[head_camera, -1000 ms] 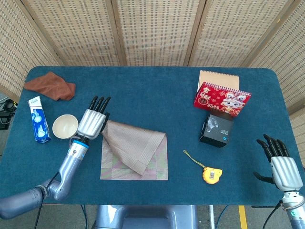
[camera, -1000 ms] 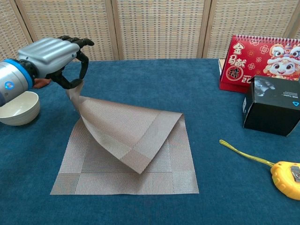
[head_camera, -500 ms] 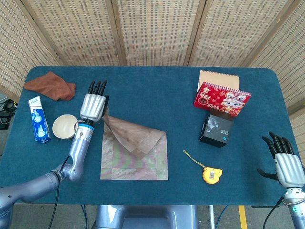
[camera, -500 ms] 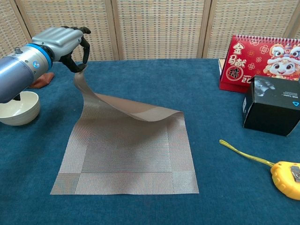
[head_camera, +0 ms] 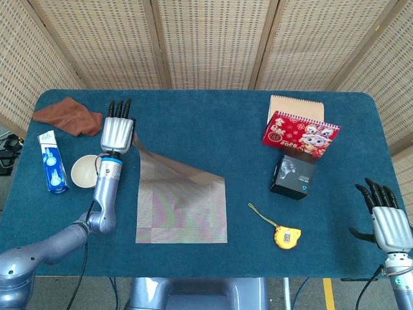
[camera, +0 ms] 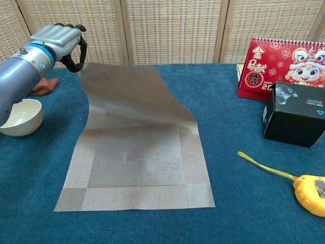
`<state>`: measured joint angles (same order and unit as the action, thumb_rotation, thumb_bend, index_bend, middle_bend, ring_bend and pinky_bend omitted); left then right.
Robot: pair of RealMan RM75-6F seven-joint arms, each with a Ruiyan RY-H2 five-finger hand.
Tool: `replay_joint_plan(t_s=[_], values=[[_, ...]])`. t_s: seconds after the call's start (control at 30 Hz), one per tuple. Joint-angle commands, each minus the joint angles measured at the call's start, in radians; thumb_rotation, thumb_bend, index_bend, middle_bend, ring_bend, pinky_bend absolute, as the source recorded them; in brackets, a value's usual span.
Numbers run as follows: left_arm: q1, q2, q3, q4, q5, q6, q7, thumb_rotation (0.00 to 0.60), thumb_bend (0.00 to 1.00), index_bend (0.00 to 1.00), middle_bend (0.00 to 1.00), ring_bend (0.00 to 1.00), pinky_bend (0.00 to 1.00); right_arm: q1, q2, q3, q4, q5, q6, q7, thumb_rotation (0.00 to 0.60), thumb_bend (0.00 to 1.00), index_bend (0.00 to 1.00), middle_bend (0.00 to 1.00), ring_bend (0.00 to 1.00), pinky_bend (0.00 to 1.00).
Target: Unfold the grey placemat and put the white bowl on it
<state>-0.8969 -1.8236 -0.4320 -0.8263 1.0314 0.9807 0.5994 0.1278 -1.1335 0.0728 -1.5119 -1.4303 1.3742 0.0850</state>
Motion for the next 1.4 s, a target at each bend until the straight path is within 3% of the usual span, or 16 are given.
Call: replay_joint_plan(t_s=[0.03, 0.17, 0.4, 0.67, 0.77, 0.9, 1.1, 1.23, 1.4], values=[[-0.028, -0.028, 0.001, 0.052, -0.016, -0.018, -0.010, 0.600, 0.58, 0.61, 0.00, 0.00, 0.00, 0.001, -0.002, 0.004, 0.006, 0.008, -0.002, -0.003, 0.600, 0.07, 0.14, 0.00, 0.00, 0.00], [-0.045, -0.049, 0.007, 0.094, -0.018, -0.029, -0.026, 0.600, 0.57, 0.59, 0.00, 0.00, 0.00, 0.003, -0.007, 0.008, 0.013, 0.017, -0.009, -0.007, 0.600, 0.07, 0.14, 0.00, 0.00, 0.00], [-0.054, -0.067, 0.022, 0.153, -0.010, -0.033, -0.058, 0.600, 0.52, 0.45, 0.00, 0.00, 0.00, 0.005, -0.016, 0.008, 0.022, 0.024, -0.018, -0.018, 0.600, 0.07, 0.14, 0.00, 0.00, 0.00], [-0.069, -0.083, 0.021, 0.215, -0.025, -0.067, -0.079, 0.600, 0.51, 0.43, 0.00, 0.00, 0.00, 0.005, -0.023, 0.011, 0.031, 0.030, -0.018, -0.030, 0.600, 0.07, 0.14, 0.00, 0.00, 0.00], [-0.074, -0.092, 0.023, 0.233, -0.022, -0.068, -0.102, 0.600, 0.50, 0.38, 0.00, 0.00, 0.00, 0.007, -0.027, 0.012, 0.036, 0.036, -0.025, -0.032, 0.600, 0.07, 0.14, 0.00, 0.00, 0.00], [-0.059, -0.080, 0.036, 0.217, 0.002, -0.042, -0.146, 0.600, 0.39, 0.27, 0.00, 0.00, 0.00, 0.009, -0.029, 0.011, 0.038, 0.035, -0.028, -0.034, 0.600, 0.07, 0.14, 0.00, 0.00, 0.00], [0.051, 0.035, 0.107, 0.035, 0.104, 0.095, -0.243, 0.600, 0.24, 0.16, 0.00, 0.00, 0.00, 0.006, -0.027, 0.005, 0.030, 0.016, -0.016, -0.034, 0.600, 0.07, 0.14, 0.00, 0.00, 0.00], [0.168, 0.166, 0.176, -0.179, 0.173, 0.206, -0.269, 0.600, 0.22, 0.10, 0.00, 0.00, 0.00, 0.003, -0.027, -0.004, 0.022, -0.006, -0.005, -0.037, 0.600, 0.07, 0.14, 0.00, 0.00, 0.00], [0.273, 0.306, 0.247, -0.395, 0.202, 0.270, -0.226, 0.600, 0.21, 0.06, 0.00, 0.00, 0.00, 0.004, -0.033, -0.015, 0.021, -0.024, -0.008, -0.039, 0.600, 0.03, 0.14, 0.00, 0.00, 0.00]])
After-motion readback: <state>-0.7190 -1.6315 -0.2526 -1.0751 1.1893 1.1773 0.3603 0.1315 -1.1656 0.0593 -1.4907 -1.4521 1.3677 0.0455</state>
